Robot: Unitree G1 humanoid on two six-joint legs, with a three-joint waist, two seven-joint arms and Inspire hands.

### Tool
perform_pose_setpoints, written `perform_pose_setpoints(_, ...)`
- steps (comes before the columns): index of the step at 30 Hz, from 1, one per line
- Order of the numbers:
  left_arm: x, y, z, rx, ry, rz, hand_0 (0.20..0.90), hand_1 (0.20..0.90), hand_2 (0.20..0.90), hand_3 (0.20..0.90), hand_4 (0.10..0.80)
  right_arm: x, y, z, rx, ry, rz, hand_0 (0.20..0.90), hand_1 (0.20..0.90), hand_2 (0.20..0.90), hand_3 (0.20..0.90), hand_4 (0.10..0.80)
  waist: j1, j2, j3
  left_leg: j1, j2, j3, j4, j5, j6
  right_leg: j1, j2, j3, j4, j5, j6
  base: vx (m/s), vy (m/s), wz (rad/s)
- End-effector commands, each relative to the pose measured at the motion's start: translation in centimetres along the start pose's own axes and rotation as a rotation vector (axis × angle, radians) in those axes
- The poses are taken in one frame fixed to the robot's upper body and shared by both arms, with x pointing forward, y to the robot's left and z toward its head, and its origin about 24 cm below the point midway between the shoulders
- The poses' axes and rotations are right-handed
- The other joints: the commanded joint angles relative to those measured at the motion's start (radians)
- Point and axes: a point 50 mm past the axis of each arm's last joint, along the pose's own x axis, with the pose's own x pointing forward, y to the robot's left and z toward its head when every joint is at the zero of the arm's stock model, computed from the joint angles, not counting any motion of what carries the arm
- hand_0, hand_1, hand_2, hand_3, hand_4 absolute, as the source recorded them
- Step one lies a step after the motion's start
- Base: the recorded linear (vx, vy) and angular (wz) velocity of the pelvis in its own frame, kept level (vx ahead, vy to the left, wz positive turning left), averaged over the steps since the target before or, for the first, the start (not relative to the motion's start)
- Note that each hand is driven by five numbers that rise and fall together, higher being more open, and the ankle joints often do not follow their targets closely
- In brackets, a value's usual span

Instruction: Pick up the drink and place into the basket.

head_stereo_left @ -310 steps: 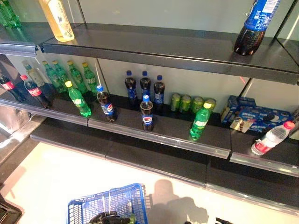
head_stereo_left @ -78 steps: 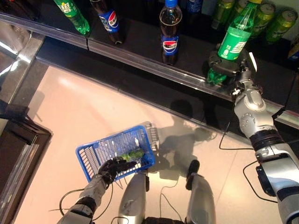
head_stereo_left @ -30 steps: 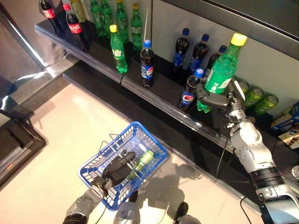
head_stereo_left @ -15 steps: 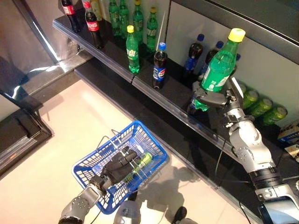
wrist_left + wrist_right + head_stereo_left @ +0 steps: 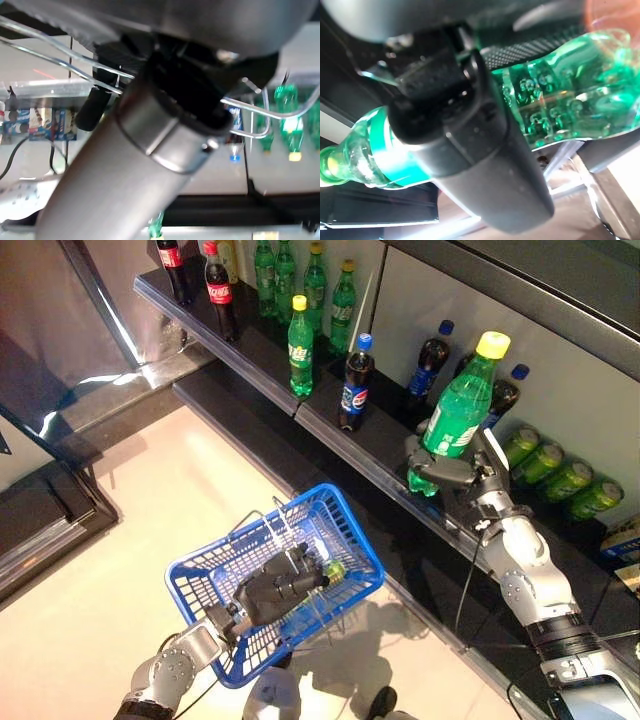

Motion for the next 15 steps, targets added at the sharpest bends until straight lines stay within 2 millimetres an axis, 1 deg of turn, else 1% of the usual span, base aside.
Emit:
perform_pose_setpoints(1, 3.9, -8.5, 2.6, 0.080, -0.127, -0.679, 0.300, 0.300, 0.300, 0.200, 0.100, 0.8, 2.0, 5.8, -0.024, -0.332, 0.123, 0.300, 0.300, 0.300, 0.200, 0.100, 0.014, 0.011, -0.257, 0.066, 0.014, 0.063, -0.005, -0.109, 0.010, 0.005, -0.022, -0.017, 0.015, -0.008, 0.022, 0.000, 0.000, 0.00)
perform_pose_setpoints(7, 4.0, -9.3, 2.7, 0.097, -0.117, -0.718, 0.300, 0.300, 0.300, 0.200, 0.100, 0.6, 2.4, 5.6, -0.030, -0.317, 0.144, 0.300, 0.300, 0.300, 0.200, 0.100, 0.014, 0.013, -0.260, 0.065, 0.011, 0.058, -0.005, -0.109, 0.013, 0.000, -0.025, -0.018, 0.022, -0.010, 0.023, 0.003, 0.003, 0.09)
perform_pose_setpoints(12, 4.0, -10.9, 2.6, 0.135, -0.090, -0.823, 0.300, 0.300, 0.300, 0.200, 0.100, 0.3, 2.8, 5.0, -0.040, -0.293, 0.166, 0.300, 0.300, 0.300, 0.200, 0.100, 0.018, 0.017, -0.264, 0.064, 0.008, 0.052, -0.005, -0.109, 0.014, 0.002, -0.025, -0.019, 0.023, -0.013, 0.021, 0.005, 0.004, 0.02)
perform_pose_setpoints(15, 4.0, -11.4, 2.6, 0.140, -0.089, -0.848, 0.300, 0.300, 0.300, 0.200, 0.100, 0.3, 2.9, 5.0, -0.040, -0.288, 0.173, 0.300, 0.300, 0.300, 0.200, 0.100, 0.019, 0.017, -0.264, 0.064, 0.007, 0.051, -0.005, -0.109, 0.014, 0.003, -0.026, -0.019, 0.023, -0.014, 0.022, 0.000, 0.000, 0.00)
